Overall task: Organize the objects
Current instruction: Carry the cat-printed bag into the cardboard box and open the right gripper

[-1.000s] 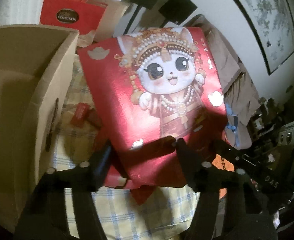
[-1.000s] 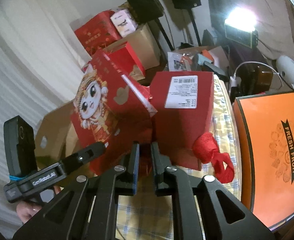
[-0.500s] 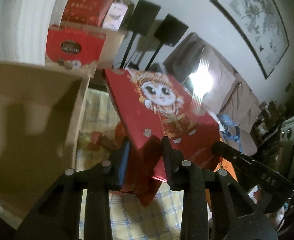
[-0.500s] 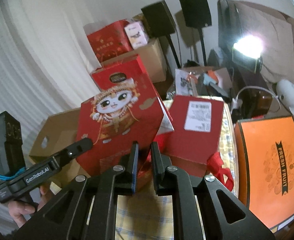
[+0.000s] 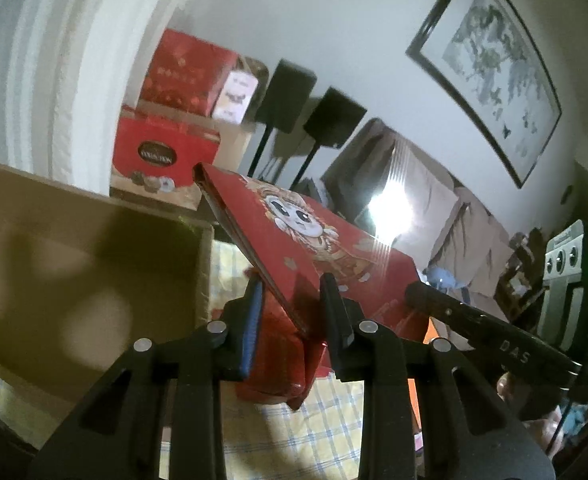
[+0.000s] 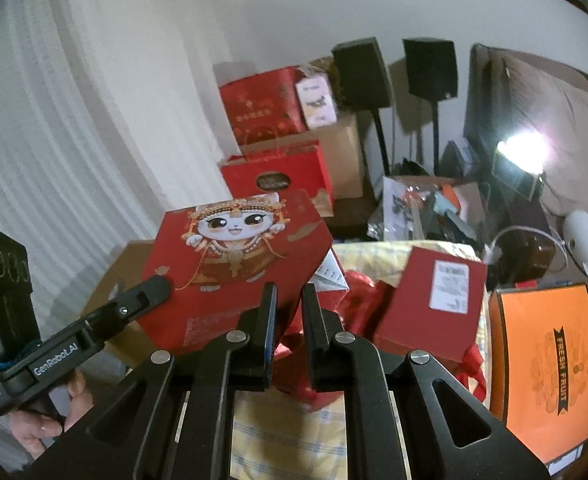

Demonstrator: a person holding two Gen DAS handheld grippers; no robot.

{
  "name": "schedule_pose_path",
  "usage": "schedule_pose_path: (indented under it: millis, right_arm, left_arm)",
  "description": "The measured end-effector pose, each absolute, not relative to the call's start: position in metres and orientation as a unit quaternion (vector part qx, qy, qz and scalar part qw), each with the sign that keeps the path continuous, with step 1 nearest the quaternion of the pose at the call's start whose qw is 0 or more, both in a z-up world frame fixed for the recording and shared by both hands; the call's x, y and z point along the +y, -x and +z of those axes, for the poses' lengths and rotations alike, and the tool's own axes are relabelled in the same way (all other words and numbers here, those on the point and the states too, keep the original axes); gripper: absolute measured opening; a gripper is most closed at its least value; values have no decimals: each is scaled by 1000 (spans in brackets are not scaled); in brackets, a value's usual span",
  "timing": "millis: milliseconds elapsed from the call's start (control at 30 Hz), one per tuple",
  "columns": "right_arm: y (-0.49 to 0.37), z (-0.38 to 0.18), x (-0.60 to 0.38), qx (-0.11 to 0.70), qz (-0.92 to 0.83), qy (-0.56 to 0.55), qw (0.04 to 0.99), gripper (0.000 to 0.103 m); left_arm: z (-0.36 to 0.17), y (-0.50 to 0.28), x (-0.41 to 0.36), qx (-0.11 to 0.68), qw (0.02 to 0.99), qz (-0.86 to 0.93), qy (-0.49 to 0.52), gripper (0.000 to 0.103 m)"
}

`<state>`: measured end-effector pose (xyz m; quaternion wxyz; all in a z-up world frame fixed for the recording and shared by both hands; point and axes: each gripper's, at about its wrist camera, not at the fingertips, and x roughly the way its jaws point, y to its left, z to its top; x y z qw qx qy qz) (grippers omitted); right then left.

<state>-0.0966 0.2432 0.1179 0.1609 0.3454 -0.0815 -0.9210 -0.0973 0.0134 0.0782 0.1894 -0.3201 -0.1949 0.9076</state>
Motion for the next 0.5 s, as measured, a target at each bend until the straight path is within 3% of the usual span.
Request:
schedule_pose_path:
  millis: [500]
  right_arm:
    - [109, 129, 140, -37, -904, -345, 249, 11]
  left_arm:
    - [90, 56, -75, -216, 103, 931, 275, 25]
